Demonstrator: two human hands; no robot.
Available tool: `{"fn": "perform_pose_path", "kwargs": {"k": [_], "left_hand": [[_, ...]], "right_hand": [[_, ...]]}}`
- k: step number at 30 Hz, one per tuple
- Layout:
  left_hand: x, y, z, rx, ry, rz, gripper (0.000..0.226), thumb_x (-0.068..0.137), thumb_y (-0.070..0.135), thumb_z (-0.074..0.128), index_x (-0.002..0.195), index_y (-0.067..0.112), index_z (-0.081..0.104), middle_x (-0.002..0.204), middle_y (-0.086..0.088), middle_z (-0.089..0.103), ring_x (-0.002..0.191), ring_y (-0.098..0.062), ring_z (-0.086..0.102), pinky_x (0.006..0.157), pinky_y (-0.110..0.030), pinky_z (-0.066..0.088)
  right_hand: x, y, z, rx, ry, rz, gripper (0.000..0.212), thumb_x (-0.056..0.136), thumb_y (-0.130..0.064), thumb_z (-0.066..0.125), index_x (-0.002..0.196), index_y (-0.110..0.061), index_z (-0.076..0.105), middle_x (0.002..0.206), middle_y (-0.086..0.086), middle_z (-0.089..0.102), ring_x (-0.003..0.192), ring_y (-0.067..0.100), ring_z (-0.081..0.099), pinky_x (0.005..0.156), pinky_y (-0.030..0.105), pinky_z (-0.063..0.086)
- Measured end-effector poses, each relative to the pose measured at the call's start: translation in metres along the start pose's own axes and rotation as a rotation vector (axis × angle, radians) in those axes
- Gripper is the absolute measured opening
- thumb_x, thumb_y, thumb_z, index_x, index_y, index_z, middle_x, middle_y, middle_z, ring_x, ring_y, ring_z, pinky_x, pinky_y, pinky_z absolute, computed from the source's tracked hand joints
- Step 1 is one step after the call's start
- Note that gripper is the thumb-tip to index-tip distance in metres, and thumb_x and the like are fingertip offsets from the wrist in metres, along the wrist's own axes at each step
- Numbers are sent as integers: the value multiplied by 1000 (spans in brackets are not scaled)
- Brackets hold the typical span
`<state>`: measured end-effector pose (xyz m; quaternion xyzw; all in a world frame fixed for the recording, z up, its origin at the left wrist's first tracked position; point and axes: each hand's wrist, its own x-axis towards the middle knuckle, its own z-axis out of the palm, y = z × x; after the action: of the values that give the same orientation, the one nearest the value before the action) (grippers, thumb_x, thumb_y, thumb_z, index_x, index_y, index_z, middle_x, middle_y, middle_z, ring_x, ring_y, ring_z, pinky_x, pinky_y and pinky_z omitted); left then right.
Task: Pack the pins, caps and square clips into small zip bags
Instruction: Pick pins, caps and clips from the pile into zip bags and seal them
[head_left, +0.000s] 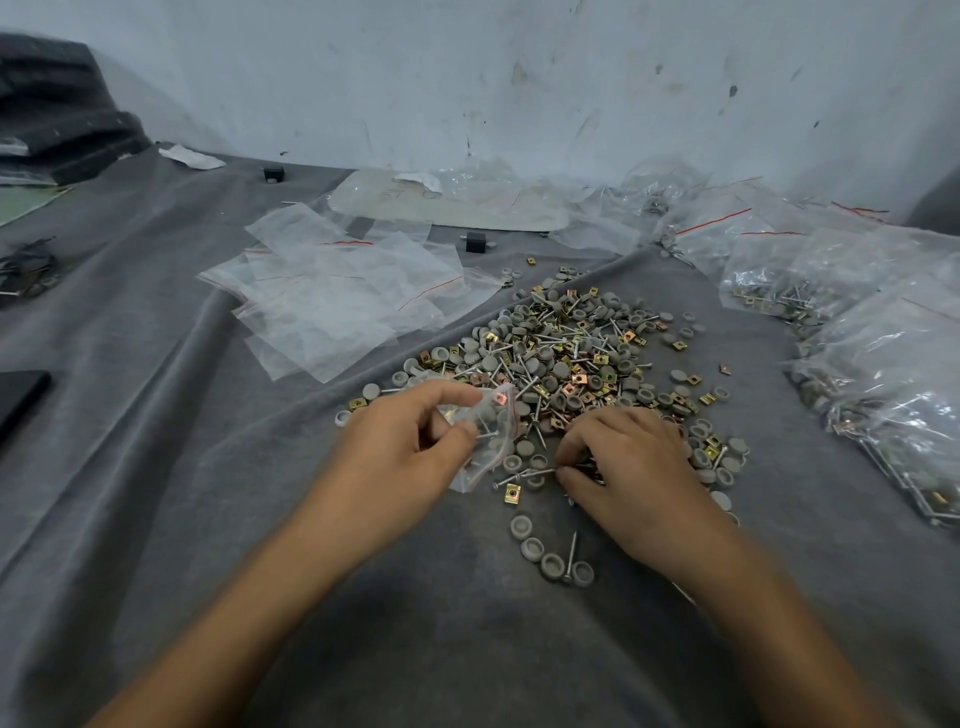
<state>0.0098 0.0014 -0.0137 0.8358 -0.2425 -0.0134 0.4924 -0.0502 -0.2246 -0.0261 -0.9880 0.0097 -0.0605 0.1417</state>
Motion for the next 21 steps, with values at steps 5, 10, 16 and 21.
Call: {"fn": "perform_pose_path", "kwargs": {"k": [5,10,16,21], "left_hand": [[-1,0,0,-1,-5,9,21,98,28,62,117,36,68,64,5,64,63,-14,63,68,-45,56],[0,-1,0,-3,-4,15,20,98,28,62,108,46,64,64,6,64,66,-14,65,71,-48,57],[1,-5,4,5,7,50,25,98,27,64,101,51,64,62,8,64,62,-10,63,68,-47,56],[1,-7,3,16,13,56,26,98,27,65,101,53,63,64,7,65,61,-7,63,65,-44,57]], "right_hand": [[0,0,-2,136,122,24,8,95,-36,60,93,-38,52,96,-22,53,105,7,44,87,30,31],[-2,-5,-2,390,214,-8,7,95,-28,62,95,-34,59,81,-15,61,82,4,58,66,21,43],[-8,-30,1,911,93,-112,10,95,-19,64,92,-29,65,81,8,65,76,27,61,64,32,51],[-11,-36,5,931,17,-154,17,99,-15,63,106,-30,66,95,0,73,90,14,69,80,37,56]]}}
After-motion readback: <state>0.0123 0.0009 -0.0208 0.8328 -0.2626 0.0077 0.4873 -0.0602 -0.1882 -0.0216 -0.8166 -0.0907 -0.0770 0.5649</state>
